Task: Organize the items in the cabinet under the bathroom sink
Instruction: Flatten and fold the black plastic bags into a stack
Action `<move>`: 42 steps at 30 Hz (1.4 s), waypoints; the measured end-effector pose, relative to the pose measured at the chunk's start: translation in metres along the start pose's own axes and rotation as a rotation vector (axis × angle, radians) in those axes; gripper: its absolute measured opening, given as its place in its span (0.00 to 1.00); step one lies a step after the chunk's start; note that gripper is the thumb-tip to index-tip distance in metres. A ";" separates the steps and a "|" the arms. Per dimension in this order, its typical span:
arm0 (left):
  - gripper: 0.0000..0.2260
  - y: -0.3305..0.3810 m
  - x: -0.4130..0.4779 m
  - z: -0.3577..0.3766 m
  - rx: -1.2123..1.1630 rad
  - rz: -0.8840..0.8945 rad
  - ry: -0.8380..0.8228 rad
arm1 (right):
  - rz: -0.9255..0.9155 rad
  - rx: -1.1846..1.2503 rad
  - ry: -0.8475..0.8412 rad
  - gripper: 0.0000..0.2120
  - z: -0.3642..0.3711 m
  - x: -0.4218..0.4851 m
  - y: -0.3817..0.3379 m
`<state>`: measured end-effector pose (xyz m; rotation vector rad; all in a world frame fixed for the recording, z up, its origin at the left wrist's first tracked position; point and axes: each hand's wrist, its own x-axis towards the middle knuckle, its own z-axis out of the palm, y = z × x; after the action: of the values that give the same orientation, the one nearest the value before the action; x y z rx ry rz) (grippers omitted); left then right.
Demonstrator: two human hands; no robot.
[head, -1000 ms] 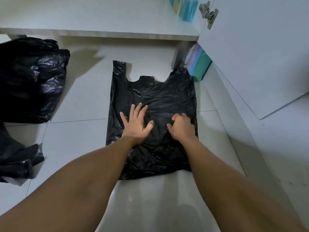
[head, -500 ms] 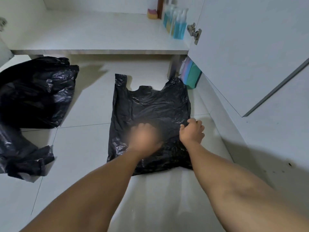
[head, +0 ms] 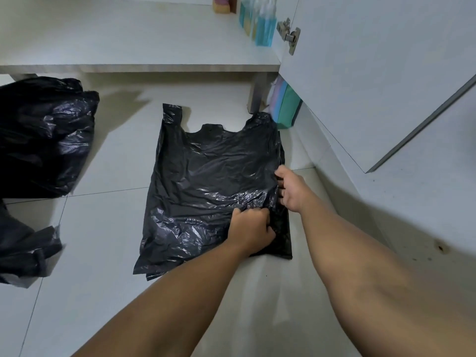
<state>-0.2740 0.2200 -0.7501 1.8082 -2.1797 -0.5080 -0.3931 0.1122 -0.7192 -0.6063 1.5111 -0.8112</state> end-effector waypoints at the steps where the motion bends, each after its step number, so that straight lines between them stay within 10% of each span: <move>1: 0.05 -0.001 0.000 0.003 0.001 0.032 0.030 | 0.002 -0.044 -0.021 0.13 -0.001 0.003 -0.003; 11: 0.06 -0.007 -0.001 0.022 0.011 0.271 0.278 | -0.034 -0.301 0.050 0.24 0.008 0.042 -0.025; 35: 0.07 -0.018 -0.001 0.030 -0.042 0.230 -0.104 | -0.162 0.025 0.043 0.09 0.038 0.062 -0.096; 42: 0.15 -0.019 -0.001 0.038 0.000 0.256 -0.105 | -0.356 -0.264 0.252 0.24 0.044 0.080 -0.113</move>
<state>-0.2728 0.2218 -0.7924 1.5017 -2.4353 -0.5545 -0.3683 -0.0257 -0.6802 -1.0196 1.7847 -0.9941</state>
